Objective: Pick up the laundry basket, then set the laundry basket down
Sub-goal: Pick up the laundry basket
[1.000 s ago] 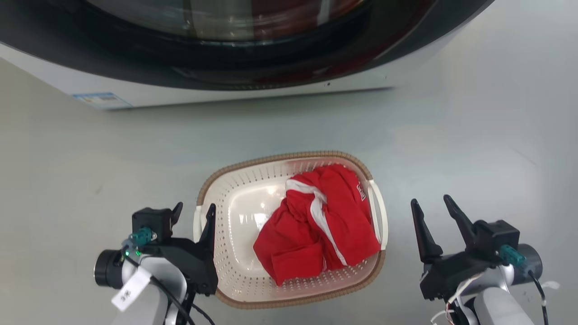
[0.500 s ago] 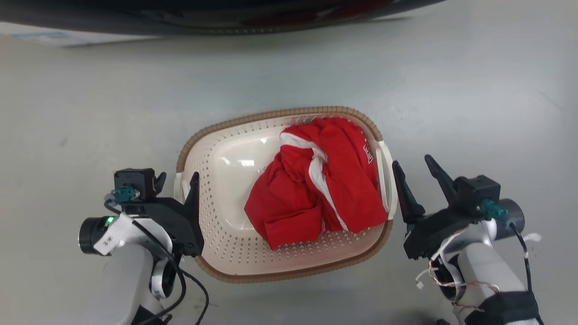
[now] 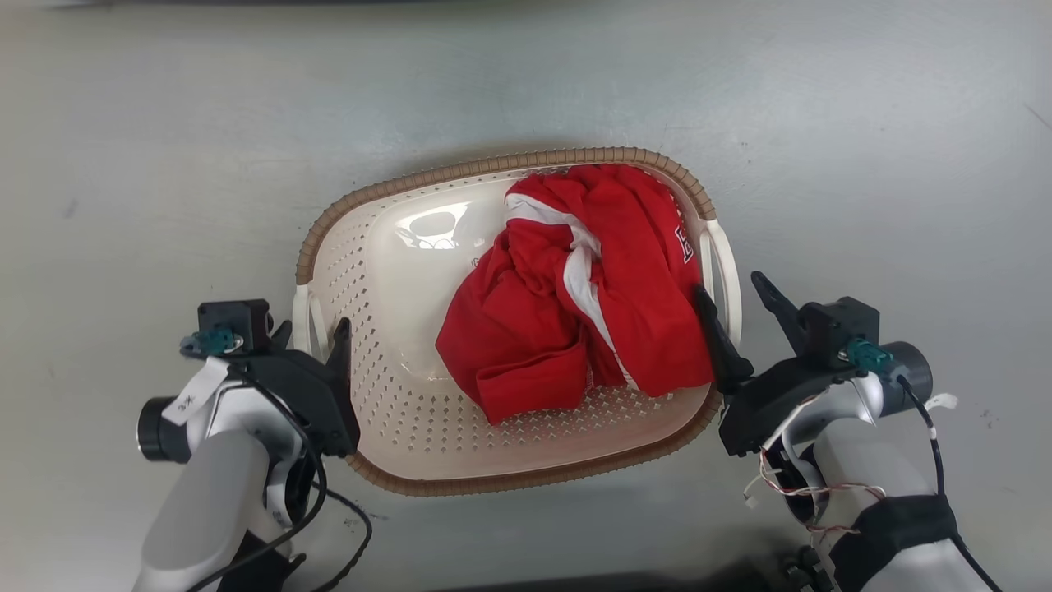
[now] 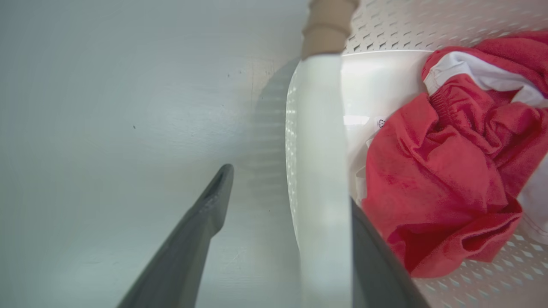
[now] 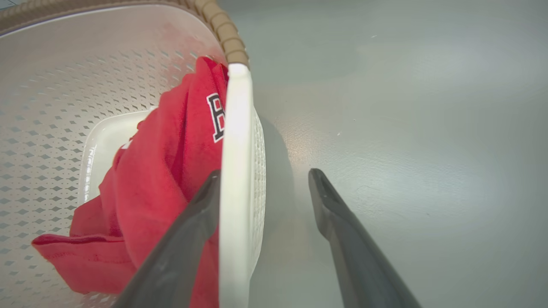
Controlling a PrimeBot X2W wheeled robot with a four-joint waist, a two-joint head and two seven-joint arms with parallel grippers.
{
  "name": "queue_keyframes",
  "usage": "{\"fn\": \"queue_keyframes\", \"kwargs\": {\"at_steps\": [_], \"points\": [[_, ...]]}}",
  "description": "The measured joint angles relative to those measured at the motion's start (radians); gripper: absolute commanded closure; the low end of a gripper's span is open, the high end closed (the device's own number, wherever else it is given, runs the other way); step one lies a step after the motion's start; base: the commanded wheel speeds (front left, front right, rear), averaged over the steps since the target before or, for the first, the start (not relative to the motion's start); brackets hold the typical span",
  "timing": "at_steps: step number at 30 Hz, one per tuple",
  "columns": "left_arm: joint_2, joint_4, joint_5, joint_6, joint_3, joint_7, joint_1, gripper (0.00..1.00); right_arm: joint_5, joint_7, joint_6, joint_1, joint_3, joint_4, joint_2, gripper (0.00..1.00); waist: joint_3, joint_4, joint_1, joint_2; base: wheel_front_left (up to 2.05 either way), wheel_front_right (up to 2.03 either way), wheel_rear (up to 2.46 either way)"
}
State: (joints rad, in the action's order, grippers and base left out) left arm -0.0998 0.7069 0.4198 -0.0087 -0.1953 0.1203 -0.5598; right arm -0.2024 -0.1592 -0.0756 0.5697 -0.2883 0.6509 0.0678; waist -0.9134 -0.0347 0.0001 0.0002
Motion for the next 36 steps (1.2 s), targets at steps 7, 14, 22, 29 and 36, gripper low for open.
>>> {"fn": "queue_keyframes", "kwargs": {"at_steps": [7, 14, 22, 29, 36], "points": [[0.016, 0.05, 0.0, -0.01, -0.008, -0.018, -0.063, 1.0, -0.001, 0.001, -0.013, 0.069, -0.029, 0.072, -0.002, 1.0, -0.013, 0.009, -0.0001, 0.0, 0.0, 0.0, 0.0], [0.037, 0.097, 0.002, -0.028, -0.017, -0.043, -0.103, 1.0, -0.012, -0.002, -0.021, 0.098, -0.043, 0.125, -0.009, 1.0, -0.016, 0.016, -0.0002, -0.0004, 0.0, 0.0, 0.0], [0.043, 0.147, 0.001, -0.046, -0.033, -0.089, -0.136, 1.0, -0.045, -0.019, -0.03, 0.118, -0.046, 0.193, -0.009, 1.0, -0.005, 0.022, -0.0002, -0.0003, 0.0, 0.0, 0.0], [0.051, 0.201, 0.001, -0.064, -0.05, -0.106, -0.178, 1.0, -0.065, 0.005, -0.036, 0.166, -0.051, 0.266, -0.011, 1.0, 0.035, 0.021, 0.0, -0.0002, 0.0, 0.0, 0.0], [0.058, 0.27, 0.003, -0.088, -0.077, -0.091, -0.221, 1.0, -0.1, 0.059, -0.044, 0.205, -0.057, 0.335, -0.012, 1.0, 0.094, 0.013, -0.0001, -0.0002, 0.0, 0.0, 0.0]]}}
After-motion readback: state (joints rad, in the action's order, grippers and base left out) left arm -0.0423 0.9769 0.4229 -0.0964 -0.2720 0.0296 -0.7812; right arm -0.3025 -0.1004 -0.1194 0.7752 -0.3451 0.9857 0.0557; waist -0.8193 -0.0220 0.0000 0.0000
